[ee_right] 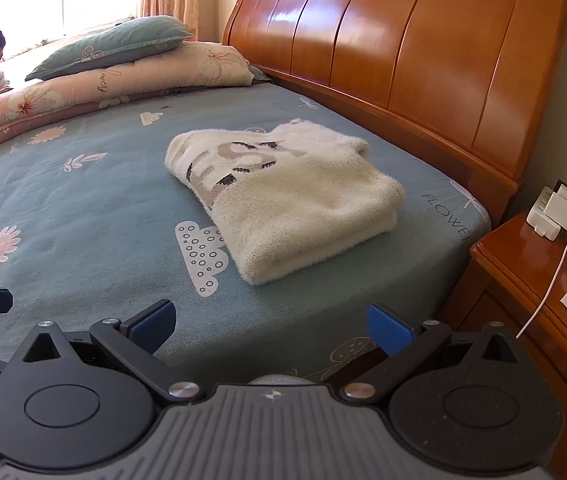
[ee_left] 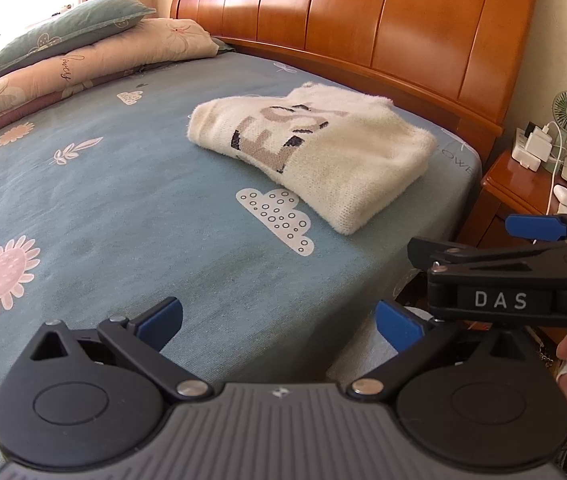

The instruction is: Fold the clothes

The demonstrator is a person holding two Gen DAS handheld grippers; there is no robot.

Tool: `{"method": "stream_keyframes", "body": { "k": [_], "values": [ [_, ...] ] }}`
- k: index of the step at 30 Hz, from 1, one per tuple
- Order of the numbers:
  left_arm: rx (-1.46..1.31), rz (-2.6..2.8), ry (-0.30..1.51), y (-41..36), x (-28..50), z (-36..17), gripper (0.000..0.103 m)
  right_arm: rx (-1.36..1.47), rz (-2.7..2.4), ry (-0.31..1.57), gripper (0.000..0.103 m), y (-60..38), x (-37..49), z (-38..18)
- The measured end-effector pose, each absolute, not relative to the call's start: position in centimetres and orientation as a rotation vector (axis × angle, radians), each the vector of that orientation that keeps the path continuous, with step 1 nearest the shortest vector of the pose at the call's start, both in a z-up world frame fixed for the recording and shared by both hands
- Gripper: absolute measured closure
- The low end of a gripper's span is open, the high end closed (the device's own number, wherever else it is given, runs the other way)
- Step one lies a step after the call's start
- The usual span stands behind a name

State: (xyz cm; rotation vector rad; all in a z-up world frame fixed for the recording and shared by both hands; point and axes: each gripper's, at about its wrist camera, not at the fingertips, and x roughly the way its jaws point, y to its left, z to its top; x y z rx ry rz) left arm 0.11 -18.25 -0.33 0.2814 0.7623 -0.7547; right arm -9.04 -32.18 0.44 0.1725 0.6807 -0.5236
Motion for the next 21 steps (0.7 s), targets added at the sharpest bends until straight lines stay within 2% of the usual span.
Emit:
{"method": "stream_keyframes", "body": {
  "k": [21],
  "values": [
    [0.239,-0.732,0.771,-17.5,0.68,-0.49,0.001,0.184,-0.52,0.68,0.0,-32.4,-8.96,0.33]
  ]
}}
